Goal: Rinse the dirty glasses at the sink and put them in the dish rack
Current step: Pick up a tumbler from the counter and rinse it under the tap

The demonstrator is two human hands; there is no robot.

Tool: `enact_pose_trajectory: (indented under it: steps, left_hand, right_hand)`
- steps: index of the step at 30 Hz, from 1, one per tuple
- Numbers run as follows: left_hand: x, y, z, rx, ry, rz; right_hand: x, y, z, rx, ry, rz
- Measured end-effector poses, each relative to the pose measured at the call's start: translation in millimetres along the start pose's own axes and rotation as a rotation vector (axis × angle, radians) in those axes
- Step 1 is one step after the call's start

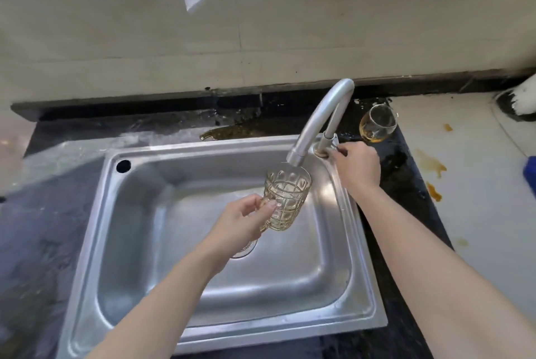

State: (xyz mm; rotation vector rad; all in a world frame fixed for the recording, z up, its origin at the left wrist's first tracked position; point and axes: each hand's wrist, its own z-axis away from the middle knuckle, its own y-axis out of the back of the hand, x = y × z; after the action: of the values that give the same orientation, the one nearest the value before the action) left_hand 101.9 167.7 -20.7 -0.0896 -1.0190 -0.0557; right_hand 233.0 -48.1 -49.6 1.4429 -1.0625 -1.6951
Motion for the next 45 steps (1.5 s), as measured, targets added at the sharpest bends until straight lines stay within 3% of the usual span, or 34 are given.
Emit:
enact_pose_trajectory:
  steps: [5, 13, 22, 24, 27, 31, 34, 37, 41, 45]
  left_hand:
    - [-7, 5, -5, 0.007, 0.000, -0.004]
    - [-10, 6, -3, -0.005, 0.010, 0.031]
    - [-13, 2, 4, 0.029, 0.016, 0.102]
    - [-14, 1, 6, 0.041, 0.027, 0.109]
    - [-14, 1, 7, 0.058, 0.042, 0.116]
    - [-12, -3, 4, 0.071, 0.060, 0.141]
    - [-12, -7, -1, 0.068, 0.074, 0.152]
    - [-16, -7, 0, 0.055, 0.090, 0.203]
    - [-17, 4, 1, 0.077, 0.081, 0.349]
    - [-2, 3, -13, 0.062, 0.128, 0.373]
  right_hand:
    - [-1, -4, 3, 0.038, 0.156, 0.314]
    - [-9, 2, 12, -0.034, 0.274, 0.608]
    - [-12, 5, 12, -0.123, 0.344, 0.641]
    - [-9, 5, 14, -0.087, 0.374, 0.563]
    - [-7, 9, 38, 0.030, 0.410, 0.147]
    - [-30, 21, 79, -0.257, 0.116, -0.400]
    - [-43, 12, 92, -0.311, 0.013, -0.643]
    - [-53, 2, 96, -0.391, -0.206, -0.942]
    - [-65, -14, 96, -0.491, -0.220, -0.878]
    - [-68, -16, 77, -0.487, -0.224, -0.751]
